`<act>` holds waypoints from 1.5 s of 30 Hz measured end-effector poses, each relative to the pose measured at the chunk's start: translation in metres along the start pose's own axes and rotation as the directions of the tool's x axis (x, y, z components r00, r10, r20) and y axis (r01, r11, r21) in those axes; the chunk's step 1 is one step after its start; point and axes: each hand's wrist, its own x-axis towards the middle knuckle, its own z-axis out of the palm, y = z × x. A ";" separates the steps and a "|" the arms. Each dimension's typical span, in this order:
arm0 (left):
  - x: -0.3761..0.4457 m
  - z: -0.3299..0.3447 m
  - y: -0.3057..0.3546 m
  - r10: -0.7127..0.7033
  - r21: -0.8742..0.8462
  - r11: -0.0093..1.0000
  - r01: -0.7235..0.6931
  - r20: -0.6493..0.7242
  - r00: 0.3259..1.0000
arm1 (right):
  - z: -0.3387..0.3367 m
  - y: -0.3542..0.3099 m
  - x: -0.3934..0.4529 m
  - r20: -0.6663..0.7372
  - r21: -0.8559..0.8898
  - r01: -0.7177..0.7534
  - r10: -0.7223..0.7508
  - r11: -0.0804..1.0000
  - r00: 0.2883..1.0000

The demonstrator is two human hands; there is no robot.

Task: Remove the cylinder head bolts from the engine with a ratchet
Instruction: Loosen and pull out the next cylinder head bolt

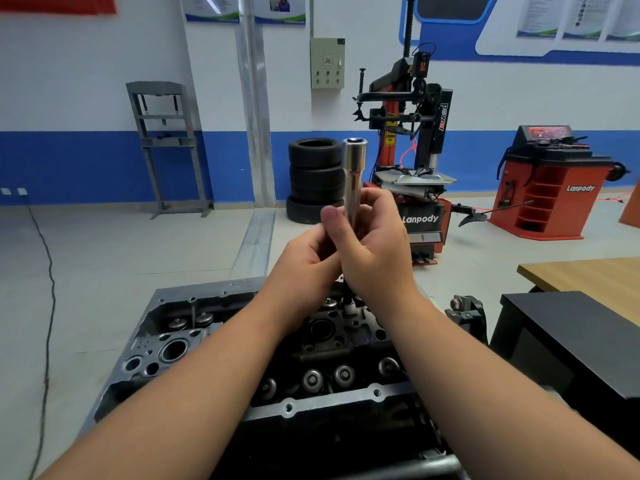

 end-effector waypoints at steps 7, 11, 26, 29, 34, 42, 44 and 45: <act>-0.001 0.002 0.000 -0.080 -0.106 0.991 0.083 0.034 0.996 | -0.002 0.004 0.003 0.012 0.016 -0.080 0.079 0.997 0.997; 0.000 0.001 -0.001 -0.034 -0.037 0.999 0.035 0.021 0.999 | 0.000 0.003 0.003 0.036 0.032 -0.070 0.069 0.997 0.997; 0.000 0.001 0.000 -0.003 0.020 1.000 0.002 0.013 1.000 | 0.000 0.004 0.002 0.045 0.049 -0.064 0.062 0.997 0.997; 0.003 0.000 -0.001 0.053 0.043 0.998 -0.052 -0.040 0.998 | -0.001 0.004 0.001 0.007 -0.026 0.004 -0.004 1.000 1.000; 0.001 -0.001 -0.005 0.025 -0.019 0.999 -0.025 -0.015 1.000 | -0.001 0.007 0.000 0.031 -0.062 0.024 -0.023 0.998 0.999; 0.001 -0.001 -0.002 0.047 0.036 0.998 -0.047 0.016 0.999 | -0.001 0.002 0.001 -0.001 -0.047 -0.006 0.006 0.999 1.000; 0.002 -0.001 -0.003 0.058 0.043 0.997 -0.058 -0.005 0.998 | -0.001 0.002 0.001 -0.038 -0.055 0.011 -0.013 0.998 0.999; 0.003 -0.001 -0.003 0.057 0.034 0.998 -0.057 -0.011 0.998 | -0.001 0.002 0.000 -0.053 -0.053 0.013 -0.015 0.999 0.998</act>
